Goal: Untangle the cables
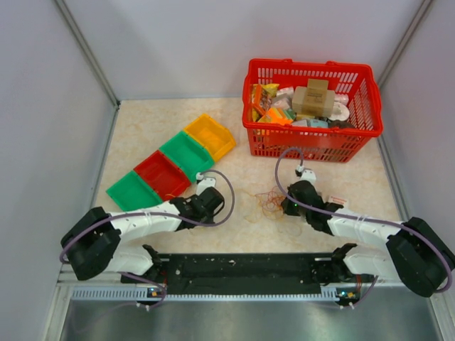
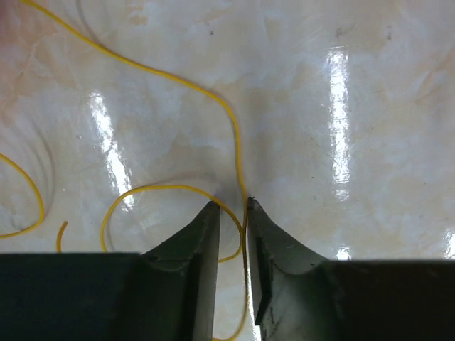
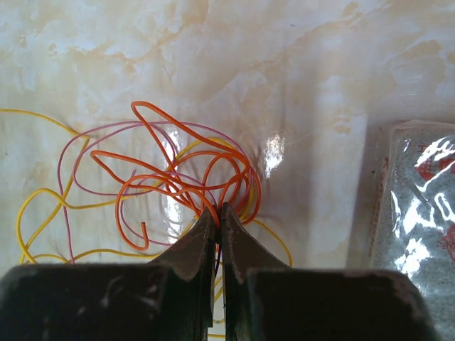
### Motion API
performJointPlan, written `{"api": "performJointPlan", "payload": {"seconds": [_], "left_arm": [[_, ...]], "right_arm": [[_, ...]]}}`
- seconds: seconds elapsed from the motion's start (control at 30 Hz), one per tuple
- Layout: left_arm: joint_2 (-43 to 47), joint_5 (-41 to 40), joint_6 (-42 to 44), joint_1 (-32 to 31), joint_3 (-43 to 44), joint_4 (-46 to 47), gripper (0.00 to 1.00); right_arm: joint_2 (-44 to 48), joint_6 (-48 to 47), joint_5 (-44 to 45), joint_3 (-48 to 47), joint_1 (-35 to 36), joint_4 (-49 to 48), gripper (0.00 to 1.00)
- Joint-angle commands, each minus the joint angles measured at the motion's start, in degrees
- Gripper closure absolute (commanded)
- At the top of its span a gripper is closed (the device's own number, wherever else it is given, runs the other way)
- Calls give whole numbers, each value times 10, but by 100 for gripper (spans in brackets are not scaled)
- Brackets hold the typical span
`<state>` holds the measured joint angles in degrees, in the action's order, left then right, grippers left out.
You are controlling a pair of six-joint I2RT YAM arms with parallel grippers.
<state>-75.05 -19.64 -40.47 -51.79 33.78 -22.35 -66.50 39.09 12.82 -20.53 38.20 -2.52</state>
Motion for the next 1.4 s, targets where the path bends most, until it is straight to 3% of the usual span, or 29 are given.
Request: {"api": "performJointPlan", "payload": {"seconds": [0.0,0.07,0.1,0.37,0.53,1.0,1.13,1.2,1.37], "left_arm": [[4,41,2,-1,-24,44,81],[40,45,7,-1,-30,50,97],[61,48,10,-1,-30,52,100],[235,55,63,-1,13,73,100],[292,34,121,1,46,138,100],[212,78,210,40,275,207,100],[168,153,190,98,312,218,100],[143,245,156,160,326,244,100],[91,379,98,250,335,320,100]], "right_arm": [[11,0,-1,-3,-5,-9,100],[22,6,5,5,-5,-4,100],[29,10,6,8,-5,0,100],[92,-6,0,15,-6,42,84],[110,-2,5,22,-5,47,82],[157,-13,0,1,-5,85,81],[167,-12,-1,-1,-5,92,80],[167,-17,0,-6,-5,98,80],[177,-14,5,-3,-5,107,80]]}}
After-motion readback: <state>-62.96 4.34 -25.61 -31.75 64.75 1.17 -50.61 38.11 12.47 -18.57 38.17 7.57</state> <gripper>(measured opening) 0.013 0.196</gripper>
